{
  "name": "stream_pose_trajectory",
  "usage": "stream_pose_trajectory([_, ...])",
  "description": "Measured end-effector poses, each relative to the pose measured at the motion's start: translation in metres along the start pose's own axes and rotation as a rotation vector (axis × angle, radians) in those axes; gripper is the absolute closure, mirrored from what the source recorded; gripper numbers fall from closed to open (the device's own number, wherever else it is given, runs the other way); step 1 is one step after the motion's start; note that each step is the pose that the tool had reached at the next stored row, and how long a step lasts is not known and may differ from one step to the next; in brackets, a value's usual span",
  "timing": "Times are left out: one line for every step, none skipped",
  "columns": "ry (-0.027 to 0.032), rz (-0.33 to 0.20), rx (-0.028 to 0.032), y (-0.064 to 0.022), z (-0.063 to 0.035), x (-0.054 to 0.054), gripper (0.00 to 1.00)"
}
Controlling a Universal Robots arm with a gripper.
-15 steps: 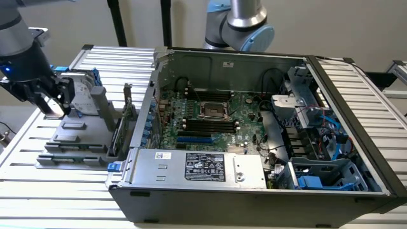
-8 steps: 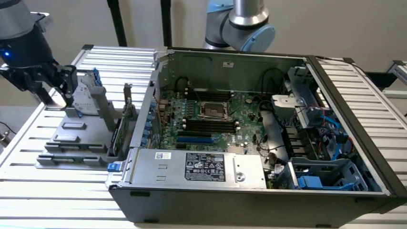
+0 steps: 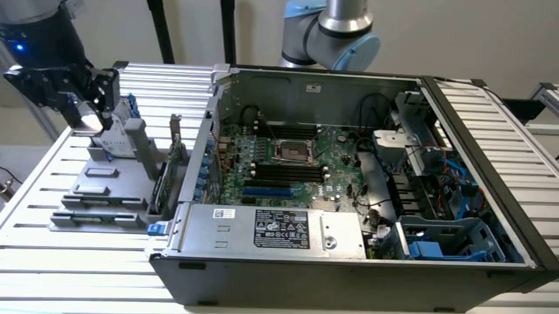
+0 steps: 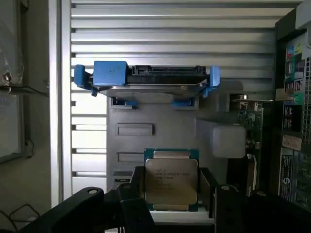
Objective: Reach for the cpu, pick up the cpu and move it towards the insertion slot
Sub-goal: 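Pick up the cpu and move it towards the insertion slot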
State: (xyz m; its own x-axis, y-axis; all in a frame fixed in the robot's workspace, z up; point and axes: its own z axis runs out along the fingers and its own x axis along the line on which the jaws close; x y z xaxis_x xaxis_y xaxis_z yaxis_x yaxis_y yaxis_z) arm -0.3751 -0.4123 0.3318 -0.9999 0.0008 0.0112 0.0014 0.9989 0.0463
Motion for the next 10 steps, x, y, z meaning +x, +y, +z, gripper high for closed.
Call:
stream_pose_trajectory([0.0011, 0.0, -0.0001, 0.0001, -0.0044, -0.004, 0.46])
stream_pose_trajectory([0.0021, 0.0, -0.0003, 0.0002, -0.009, -0.009, 0.46])
stream_pose_trajectory([0.0033, 0.0, -0.0004, 0.0003, -0.0136, -0.013, 0.46])
stream_pose_trajectory([0.0048, 0.0, -0.0004, 0.0004, -0.0186, -0.018, 0.46])
stream_pose_trajectory([0.0057, -0.001, -0.0007, 0.0006, -0.0229, -0.022, 0.46])
stream_pose_trajectory([0.0066, -0.001, -0.0009, 0.0008, -0.0269, -0.027, 0.46])
stream_pose_trajectory([0.0078, -0.001, -0.0009, 0.0009, -0.0302, -0.031, 0.46])
stream_pose_trajectory([0.0086, -0.001, -0.0009, 0.001, -0.0324, -0.036, 0.46])
stream_pose_trajectory([0.0091, -0.001, -0.0011, 0.001, -0.034, -0.04, 0.46])
stream_pose_trajectory([0.0097, -0.001, -0.0013, 0.0011, -0.0352, -0.045, 0.46])
